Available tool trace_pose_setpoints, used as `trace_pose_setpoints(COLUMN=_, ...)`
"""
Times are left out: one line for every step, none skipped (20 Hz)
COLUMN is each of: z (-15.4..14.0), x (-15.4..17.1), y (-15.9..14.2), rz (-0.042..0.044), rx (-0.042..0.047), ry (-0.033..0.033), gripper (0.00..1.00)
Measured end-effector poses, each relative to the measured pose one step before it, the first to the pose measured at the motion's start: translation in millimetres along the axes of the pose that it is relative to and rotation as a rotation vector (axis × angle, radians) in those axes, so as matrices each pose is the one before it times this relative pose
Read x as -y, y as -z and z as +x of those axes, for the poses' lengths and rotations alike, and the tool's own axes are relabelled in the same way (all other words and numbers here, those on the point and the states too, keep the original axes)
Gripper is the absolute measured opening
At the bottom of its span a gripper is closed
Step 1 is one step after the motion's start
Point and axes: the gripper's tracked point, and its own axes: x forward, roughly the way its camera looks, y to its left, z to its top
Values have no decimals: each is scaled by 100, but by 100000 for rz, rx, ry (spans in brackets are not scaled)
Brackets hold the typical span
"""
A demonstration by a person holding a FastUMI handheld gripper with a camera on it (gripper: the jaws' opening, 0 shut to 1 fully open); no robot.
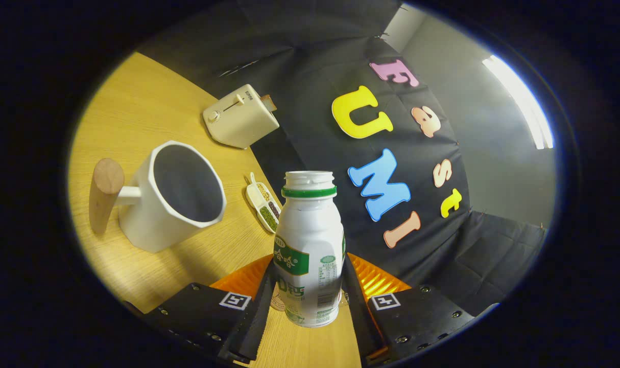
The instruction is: Take the bottle from table, then pour the juice into the cup, finally place the bottle on the coaster
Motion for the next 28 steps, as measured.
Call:
trace_pose_setpoints(z=368, x=-368, y=421, rz=3846, rx=252, ry=-1995, gripper=70)
trace_pose_setpoints(z=171, x=-208, y=505, rz=4185, rx=187, ry=-1518, gripper=70)
trace_pose_setpoints(z=288, x=-39, y=474, rz=3673, rx=354, ry=-1159, gripper=71)
trace_pose_setpoints(z=447, x=57, y=253, rz=3600, rx=330, ry=-777, gripper=71)
trace_pose_setpoints(z=504, x=161, y=281, rz=4222, rx=296, ry=-847, gripper=70)
trace_pose_setpoints(z=586, x=15, y=151, rz=5177, rx=221, ry=-851, gripper=71)
trace_pose_setpoints(z=414, x=170, y=199, rz=5664, rx=269, ry=-923, gripper=71)
trace_pose_setpoints(z=334, x=146, y=190, rz=5103, rx=266, ry=-888, gripper=71)
trace_pose_setpoints(z=413, x=229, y=255, rz=3864, rx=157, ry=-537, gripper=71)
trace_pose_setpoints(z=395, x=285, y=212, rz=2437, rx=-120, ry=5, gripper=70)
trace_pose_setpoints(z=590, x=325, y=299, rz=1762, rx=-285, ry=-48, gripper=70)
trace_pose_setpoints(z=519, x=171, y=273, rz=1559, rx=-511, ry=-225, gripper=71)
trace_pose_setpoints(z=529, x=174, y=340, rz=1772, rx=-555, ry=-630, gripper=70)
trace_pose_setpoints(z=593, x=187, y=219, rz=2270, rx=-314, ry=-461, gripper=70)
trace_pose_setpoints(z=499, x=149, y=-36, rz=2775, rx=43, ry=-623, gripper=70)
trace_pose_setpoints(z=489, x=245, y=-25, rz=2810, rx=263, ry=-306, gripper=70)
trace_pose_setpoints(z=432, x=387, y=-154, rz=2782, rx=570, ry=-63, gripper=71)
trace_pose_setpoints(z=491, x=424, y=-209, rz=2058, rx=722, ry=-172, gripper=71)
trace_pose_setpoints(z=408, x=504, y=-223, rz=1727, rx=758, ry=174, gripper=71)
trace_pose_setpoints(z=378, x=510, y=-104, rz=2035, rx=590, ry=154, gripper=70)
trace_pose_setpoints(z=378, x=473, y=-157, rz=2911, rx=553, ry=6, gripper=70)
trace_pose_setpoints(z=294, x=466, y=6, rz=3680, rx=472, ry=-244, gripper=70)
trace_pose_setpoints(z=165, x=243, y=-39, rz=3734, rx=229, ry=-11, gripper=70)
trace_pose_setpoints(z=157, x=399, y=81, rz=3013, rx=222, ry=21, gripper=70)
trace_pose_setpoints(z=290, x=278, y=102, rz=2193, rx=-82, ry=-80, gripper=70)
trace_pose_setpoints(z=129, x=228, y=282, rz=1446, rx=-935, ry=-24, gripper=70)
trace_pose_setpoints(z=174, x=185, y=381, rz=793, rx=-1254, ry=-123, gripper=70)
trace_pose_setpoints(z=232, x=114, y=480, rz=483, rx=-1660, ry=-356, gripper=70)
